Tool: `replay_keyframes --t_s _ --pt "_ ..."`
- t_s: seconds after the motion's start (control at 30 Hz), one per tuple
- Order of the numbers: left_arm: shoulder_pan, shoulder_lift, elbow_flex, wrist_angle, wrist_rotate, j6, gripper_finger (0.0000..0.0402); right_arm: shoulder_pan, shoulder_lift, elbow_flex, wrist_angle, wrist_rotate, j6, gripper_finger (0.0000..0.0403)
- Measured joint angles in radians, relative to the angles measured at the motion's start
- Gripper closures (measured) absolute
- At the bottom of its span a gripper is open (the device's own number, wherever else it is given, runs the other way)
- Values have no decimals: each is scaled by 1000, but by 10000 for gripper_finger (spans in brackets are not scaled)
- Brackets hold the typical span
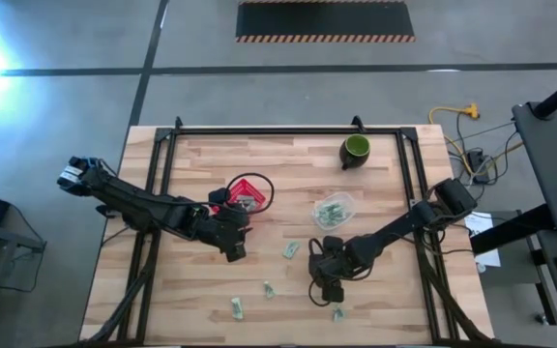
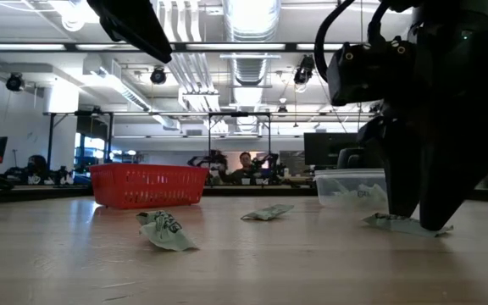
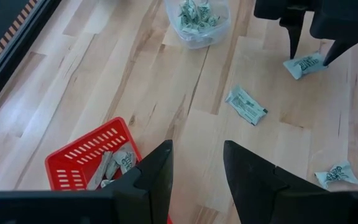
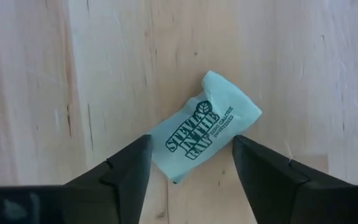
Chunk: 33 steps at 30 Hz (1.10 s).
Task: Pick and place items into bin
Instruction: Put the stevia packet into the transparent bin
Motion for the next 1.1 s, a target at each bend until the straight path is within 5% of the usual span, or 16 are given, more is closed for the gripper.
replay_keyframes --t_s 0.8,1.1 --pt "0 0 0 4 0 -1 276 12 0 1 11 3 -4 382" --pt "0 0 0 4 0 -2 276 12 -15 2 5 3 0 393"
